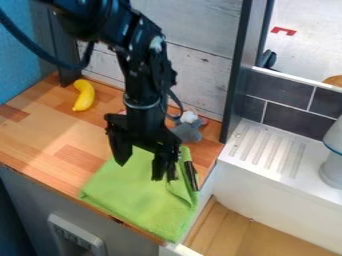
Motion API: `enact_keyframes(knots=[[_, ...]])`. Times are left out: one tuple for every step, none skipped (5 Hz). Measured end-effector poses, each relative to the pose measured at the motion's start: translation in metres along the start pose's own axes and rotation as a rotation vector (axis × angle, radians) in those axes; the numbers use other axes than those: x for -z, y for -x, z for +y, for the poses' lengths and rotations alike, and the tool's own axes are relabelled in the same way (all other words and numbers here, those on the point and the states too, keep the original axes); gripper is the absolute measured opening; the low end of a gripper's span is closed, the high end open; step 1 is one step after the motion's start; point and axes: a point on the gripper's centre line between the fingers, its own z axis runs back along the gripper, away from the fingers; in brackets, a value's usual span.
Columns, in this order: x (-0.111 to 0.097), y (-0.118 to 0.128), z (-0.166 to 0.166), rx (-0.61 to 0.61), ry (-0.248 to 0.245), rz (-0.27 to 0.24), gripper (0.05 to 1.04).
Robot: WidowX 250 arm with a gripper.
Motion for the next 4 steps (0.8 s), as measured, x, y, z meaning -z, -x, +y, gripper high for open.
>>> enact_keyframes(knots=[[0.011,-0.005,-0.001,-0.023,-0.003,-0.023,1.001],[0.024,-0.001,-0.003,-0.015,0.002,0.016,1.001],[0.034,0.007,-0.001,-0.003,-0.007,0.045,1.001],[0.045,0.012,0.003,0.012,-0.028,0.063,1.001]])
